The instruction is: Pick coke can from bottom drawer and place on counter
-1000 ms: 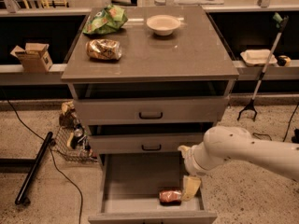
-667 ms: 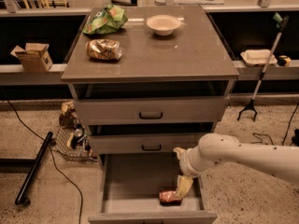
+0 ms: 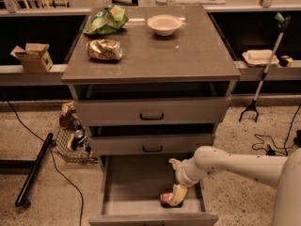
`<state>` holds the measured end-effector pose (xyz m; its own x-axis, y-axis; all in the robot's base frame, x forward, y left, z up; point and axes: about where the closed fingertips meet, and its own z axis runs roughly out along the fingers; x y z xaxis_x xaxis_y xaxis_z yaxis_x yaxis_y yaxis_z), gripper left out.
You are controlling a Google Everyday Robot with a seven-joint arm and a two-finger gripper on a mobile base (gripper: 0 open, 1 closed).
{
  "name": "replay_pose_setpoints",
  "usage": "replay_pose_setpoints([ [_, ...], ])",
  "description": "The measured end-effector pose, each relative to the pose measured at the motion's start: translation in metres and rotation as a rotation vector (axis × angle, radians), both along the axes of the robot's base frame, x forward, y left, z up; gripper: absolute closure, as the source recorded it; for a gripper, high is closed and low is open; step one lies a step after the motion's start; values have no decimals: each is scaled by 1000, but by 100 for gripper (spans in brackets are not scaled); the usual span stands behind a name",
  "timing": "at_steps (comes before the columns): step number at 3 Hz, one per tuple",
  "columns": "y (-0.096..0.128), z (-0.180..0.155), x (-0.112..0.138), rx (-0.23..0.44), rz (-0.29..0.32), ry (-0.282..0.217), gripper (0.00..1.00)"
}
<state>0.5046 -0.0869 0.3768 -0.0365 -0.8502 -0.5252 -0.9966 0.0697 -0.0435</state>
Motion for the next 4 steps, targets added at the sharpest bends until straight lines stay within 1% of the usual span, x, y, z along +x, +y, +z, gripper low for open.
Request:
replay_pose_setpoints([
  [1, 0, 0, -1, 0, 0, 1, 0],
  [2, 0, -31, 8, -17, 11, 11, 0],
  [3, -7, -82, 23, -28, 14, 18, 0],
  [4, -14, -130, 35, -22, -1, 29, 0],
])
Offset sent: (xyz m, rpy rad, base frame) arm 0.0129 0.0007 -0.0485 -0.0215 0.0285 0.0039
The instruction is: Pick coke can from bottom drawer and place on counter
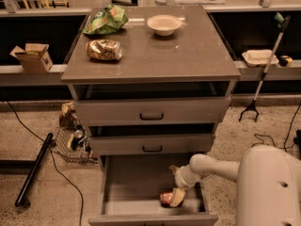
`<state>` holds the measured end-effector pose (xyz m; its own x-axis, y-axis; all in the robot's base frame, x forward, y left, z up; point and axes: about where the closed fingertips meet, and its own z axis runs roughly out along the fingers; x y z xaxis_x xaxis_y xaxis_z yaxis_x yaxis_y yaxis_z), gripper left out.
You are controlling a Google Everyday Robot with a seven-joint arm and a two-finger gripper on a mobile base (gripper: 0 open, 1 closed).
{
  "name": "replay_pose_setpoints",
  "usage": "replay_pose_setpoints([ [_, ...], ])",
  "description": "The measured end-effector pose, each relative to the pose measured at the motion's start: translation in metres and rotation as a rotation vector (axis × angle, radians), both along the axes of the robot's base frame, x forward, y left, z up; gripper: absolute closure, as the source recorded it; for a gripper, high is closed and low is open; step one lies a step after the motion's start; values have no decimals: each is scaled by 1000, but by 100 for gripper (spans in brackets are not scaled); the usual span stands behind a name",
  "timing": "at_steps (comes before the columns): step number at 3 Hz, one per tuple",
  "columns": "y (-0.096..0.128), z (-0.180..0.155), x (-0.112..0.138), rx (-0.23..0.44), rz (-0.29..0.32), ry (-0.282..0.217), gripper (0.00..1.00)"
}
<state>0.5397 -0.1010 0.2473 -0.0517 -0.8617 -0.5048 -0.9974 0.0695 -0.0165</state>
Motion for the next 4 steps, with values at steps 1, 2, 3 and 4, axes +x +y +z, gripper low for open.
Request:
replay_pose_setpoints([
  [1, -5, -45, 10, -11, -18, 11, 0],
  [2, -9, -85, 16, -25, -30, 24, 0],
  [3, -13, -116, 18, -33, -36, 35, 0],
  [4, -20, -140, 18, -62, -37, 45, 18],
])
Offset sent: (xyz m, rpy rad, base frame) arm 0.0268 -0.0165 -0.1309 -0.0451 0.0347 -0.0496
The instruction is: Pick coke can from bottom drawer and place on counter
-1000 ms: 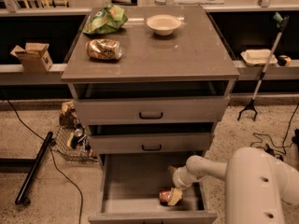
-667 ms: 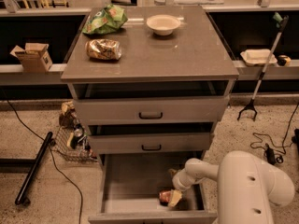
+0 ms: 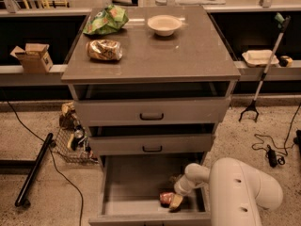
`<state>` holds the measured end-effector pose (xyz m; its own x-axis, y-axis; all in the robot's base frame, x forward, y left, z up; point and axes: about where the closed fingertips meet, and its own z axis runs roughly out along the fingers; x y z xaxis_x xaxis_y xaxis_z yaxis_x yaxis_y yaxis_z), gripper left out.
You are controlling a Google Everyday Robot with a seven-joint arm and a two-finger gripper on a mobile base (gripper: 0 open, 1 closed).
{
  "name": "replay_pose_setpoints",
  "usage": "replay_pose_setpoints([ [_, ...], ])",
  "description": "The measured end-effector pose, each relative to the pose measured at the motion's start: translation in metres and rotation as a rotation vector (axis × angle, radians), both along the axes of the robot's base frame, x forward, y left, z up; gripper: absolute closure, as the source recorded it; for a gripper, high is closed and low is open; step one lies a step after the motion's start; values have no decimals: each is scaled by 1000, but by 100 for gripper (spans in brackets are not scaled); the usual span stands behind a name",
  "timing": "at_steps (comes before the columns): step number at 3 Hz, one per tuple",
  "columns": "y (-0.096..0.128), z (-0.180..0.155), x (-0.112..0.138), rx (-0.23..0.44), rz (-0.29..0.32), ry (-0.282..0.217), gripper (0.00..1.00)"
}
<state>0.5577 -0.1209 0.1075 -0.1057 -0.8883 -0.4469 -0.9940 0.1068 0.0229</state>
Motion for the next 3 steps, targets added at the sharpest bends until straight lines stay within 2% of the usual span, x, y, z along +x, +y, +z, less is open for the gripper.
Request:
replay_pose_setpoints([
  [1, -1, 3, 0, -2, 0, -2, 49],
  [2, -10, 22, 1, 1, -4, -47, 72],
  [3, -20, 68, 4, 9, -10, -119, 95],
])
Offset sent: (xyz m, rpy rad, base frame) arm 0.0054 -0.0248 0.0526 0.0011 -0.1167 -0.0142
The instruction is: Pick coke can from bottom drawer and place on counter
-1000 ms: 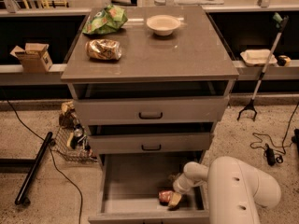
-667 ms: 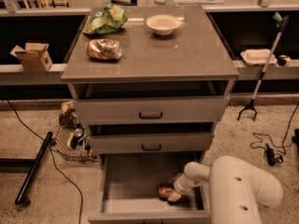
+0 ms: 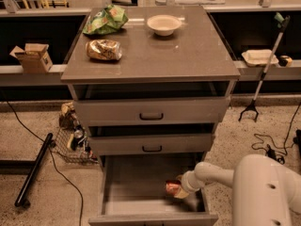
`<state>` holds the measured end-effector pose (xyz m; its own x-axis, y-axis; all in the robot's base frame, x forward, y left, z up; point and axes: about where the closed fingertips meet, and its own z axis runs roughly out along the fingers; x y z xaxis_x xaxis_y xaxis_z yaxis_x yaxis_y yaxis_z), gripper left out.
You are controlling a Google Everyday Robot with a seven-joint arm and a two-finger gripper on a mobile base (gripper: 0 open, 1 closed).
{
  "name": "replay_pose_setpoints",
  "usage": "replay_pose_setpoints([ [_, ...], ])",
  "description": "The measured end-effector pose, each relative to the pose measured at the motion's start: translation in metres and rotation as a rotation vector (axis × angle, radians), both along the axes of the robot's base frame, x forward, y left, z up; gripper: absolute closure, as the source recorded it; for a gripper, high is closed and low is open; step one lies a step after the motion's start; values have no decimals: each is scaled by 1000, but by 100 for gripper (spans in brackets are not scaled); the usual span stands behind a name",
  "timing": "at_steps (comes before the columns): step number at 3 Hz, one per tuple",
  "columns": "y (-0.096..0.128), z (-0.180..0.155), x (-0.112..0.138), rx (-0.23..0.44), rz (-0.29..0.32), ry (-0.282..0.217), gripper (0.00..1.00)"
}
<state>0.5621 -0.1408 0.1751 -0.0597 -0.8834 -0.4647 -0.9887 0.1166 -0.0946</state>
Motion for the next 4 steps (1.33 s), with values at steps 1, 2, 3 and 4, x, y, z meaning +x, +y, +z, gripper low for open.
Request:
replay_pose_setpoints([
  [1, -13, 72, 4, 21, 10, -66, 100],
  [2, -29, 169, 19, 17, 28, -148, 100],
  [3, -29, 169, 19, 17, 28, -148, 100],
  [4, -30, 185, 20, 15, 52, -158, 100],
])
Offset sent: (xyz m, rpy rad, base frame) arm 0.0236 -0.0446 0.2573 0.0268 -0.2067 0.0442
